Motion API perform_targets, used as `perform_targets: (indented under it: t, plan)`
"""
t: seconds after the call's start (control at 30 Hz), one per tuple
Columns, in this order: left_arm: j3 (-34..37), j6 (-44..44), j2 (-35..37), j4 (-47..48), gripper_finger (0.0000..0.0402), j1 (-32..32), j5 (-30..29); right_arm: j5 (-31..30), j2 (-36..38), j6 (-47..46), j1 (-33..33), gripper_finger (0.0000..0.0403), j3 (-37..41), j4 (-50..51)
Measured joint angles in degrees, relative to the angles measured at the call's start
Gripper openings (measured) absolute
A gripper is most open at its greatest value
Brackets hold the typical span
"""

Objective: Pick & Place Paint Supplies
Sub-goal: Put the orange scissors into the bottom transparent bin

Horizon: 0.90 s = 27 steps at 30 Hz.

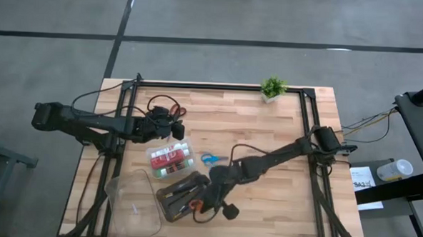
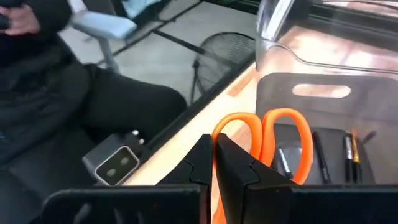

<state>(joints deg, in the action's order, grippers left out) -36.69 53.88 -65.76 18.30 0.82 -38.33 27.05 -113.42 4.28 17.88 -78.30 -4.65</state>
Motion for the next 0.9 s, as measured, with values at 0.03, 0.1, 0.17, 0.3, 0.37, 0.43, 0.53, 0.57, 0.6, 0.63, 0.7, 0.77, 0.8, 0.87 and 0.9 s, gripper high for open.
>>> perform_targets:
  t: [0.03,0.1,0.17,0.3,0.37,0.43,0.53,0.57,0.6,0.63,0.7,0.77,0.8,0.87,0.9]
  plan:
    - [0.0,0.0,0.0,0.0,0.0232,0.0,0.0,-2.0,-0.2,0.3,0.7,0.0008,0.0,0.1]
    - [0.0,0.0,0.0,0.0,0.0232,0.0,0.0,-6.4,-0.3,0.7,2.2,0.0008,0.0,1.2]
    - [0.0,0.0,0.0,0.0,0.0232,0.0,0.0,-10.3,-0.6,0.9,3.5,0.0008,0.0,1.6]
    - [0.0,0.0,0.0,0.0,0.0232,0.0,0.0,-14.8,-1.0,0.7,5.7,0.0008,0.0,1.5]
    - [0.0,0.0,0.0,0.0,0.0232,0.0,0.0,-15.3,-1.6,-0.4,6.4,0.0008,-0.1,1.4]
    - [0.0,0.0,0.0,0.0,0.0232,0.0,0.0,-16.2,-2.5,-1.0,7.2,0.0008,0.0,1.9]
    - [0.0,0.0,0.0,0.0,0.0232,0.0,0.0,-18.1,-4.3,-1.4,8.1,0.0008,0.0,1.5]
    - [0.0,0.0,0.0,0.0,0.0232,0.0,0.0,-18.1,-4.9,-2.1,8.2,0.0008,0.0,1.1]
    - [0.0,0.0,0.0,0.0,0.0232,0.0,0.0,-18.2,-5.6,-3.0,8.5,0.0008,-0.2,0.7]
    - [0.0,0.0,0.0,0.0,0.0232,0.0,0.0,-18.2,-6.2,-4.0,8.6,0.0008,-0.5,0.4]
    - [0.0,0.0,0.0,0.0,0.0232,0.0,0.0,-18.2,-7.4,-5.2,8.8,0.0008,-1.1,0.6]
    - [0.0,0.0,0.0,0.0,0.0232,0.0,0.0,-18.3,-8.4,-5.3,9.0,0.0008,-1.9,-0.1]
    - [0.0,0.0,0.0,0.0,0.0232,0.0,0.0,-18.3,-8.8,-5.4,9.1,0.0008,-2.3,0.1]
    - [0.0,0.0,0.0,0.0,0.0232,0.0,0.0,-18.3,-9.4,-5.6,9.3,0.0008,-3.5,-0.3]
    - [0.0,0.0,0.0,0.0,0.0232,0.0,0.0,-18.2,-9.7,-5.7,9.4,0.0008,-3.8,-0.1]
